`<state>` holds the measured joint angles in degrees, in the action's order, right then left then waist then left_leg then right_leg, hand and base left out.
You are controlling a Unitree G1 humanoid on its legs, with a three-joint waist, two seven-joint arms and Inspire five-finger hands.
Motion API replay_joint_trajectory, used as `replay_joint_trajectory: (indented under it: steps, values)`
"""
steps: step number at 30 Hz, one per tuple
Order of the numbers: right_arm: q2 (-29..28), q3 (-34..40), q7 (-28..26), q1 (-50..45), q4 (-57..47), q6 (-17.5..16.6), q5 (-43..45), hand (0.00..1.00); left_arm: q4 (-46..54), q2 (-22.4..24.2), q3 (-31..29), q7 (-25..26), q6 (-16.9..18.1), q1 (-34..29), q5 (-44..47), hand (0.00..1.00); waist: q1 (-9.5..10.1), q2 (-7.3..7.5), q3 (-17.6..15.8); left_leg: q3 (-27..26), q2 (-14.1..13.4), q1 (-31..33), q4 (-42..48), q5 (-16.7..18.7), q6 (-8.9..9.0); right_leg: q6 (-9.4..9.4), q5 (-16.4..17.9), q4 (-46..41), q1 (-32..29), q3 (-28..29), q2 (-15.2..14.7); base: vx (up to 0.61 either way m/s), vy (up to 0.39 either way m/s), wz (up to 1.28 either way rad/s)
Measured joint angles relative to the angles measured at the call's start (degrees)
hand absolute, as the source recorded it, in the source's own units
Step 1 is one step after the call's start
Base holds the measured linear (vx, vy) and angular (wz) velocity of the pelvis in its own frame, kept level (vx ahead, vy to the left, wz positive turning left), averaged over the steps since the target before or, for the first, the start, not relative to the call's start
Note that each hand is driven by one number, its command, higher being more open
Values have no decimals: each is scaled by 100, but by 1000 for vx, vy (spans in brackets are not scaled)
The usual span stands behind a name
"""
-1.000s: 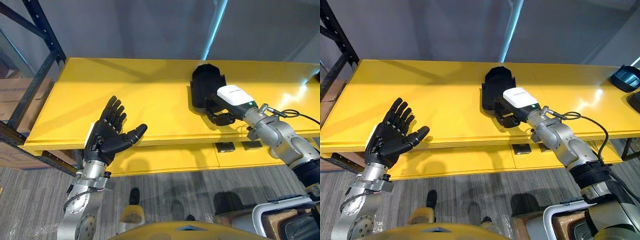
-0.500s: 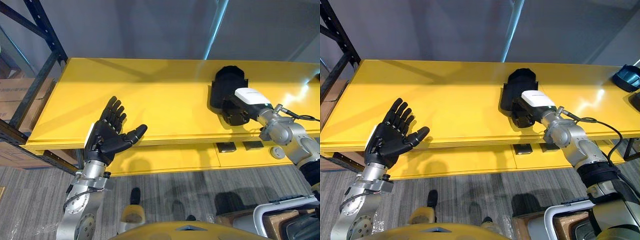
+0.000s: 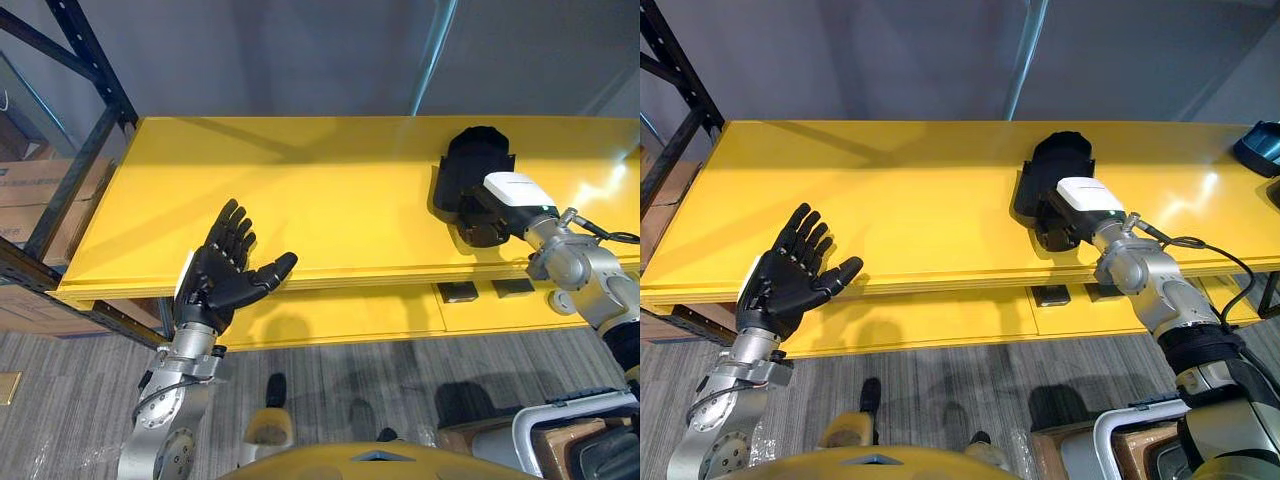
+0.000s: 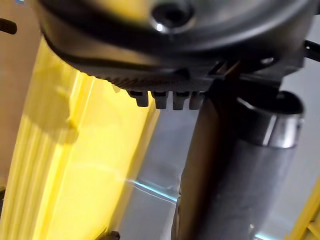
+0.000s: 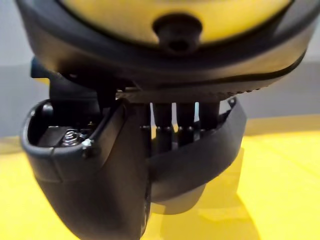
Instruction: Walk over and take three plastic housings, then place them on the shelf
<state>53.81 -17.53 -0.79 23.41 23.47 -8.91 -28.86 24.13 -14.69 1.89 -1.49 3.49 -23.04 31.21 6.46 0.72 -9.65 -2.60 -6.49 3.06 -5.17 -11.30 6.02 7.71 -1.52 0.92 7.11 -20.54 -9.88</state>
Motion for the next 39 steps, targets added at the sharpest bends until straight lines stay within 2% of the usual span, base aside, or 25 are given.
replay_joint_trajectory:
  steps: [5,11,18,24,25,32,39]
  values:
    - [0,-15,265,26,172,118,67,0,-2,-9,-1,17,2,1,-12,100,96,-21,-17,71,9,81,0,-21,-6,-4,2,7,-23,-69,6,-6,-5,9]
    - [0,-274,548,774,613,196,307,0,-3,-170,3,128,38,34,-10,100,125,-117,-139,178,3,457,2,-127,-16,-35,-16,-99,-378,-133,17,-32,-12,8]
    - [0,-393,740,1076,702,53,567,0,-9,-191,-35,173,383,104,17,100,170,-125,-347,221,20,493,2,-154,-45,-50,8,-139,-406,-151,7,-4,-18,4]
    - [1,-302,590,1029,526,-35,797,0,-8,-242,-32,171,404,153,15,100,99,-101,-433,196,7,488,2,-148,-43,-50,35,-179,-443,-117,6,-10,-19,-2]
    - [5,-134,484,878,386,-51,874,100,-8,-272,-29,157,404,196,16,100,104,-92,-437,183,7,482,2,-145,-44,-52,36,-179,-441,-111,4,0,0,0]
    - [51,305,229,-30,-307,-245,879,100,8,-363,-46,31,404,228,18,100,88,-83,-437,57,-6,339,1,-132,-47,-63,42,-193,-389,1,-8,1,-19,-8]
    - [50,574,110,-725,-779,-424,672,100,17,-341,-41,-17,386,233,18,100,-95,-77,-423,-121,-31,174,0,-56,-20,-44,29,-192,-338,149,-18,-22,-13,-12]
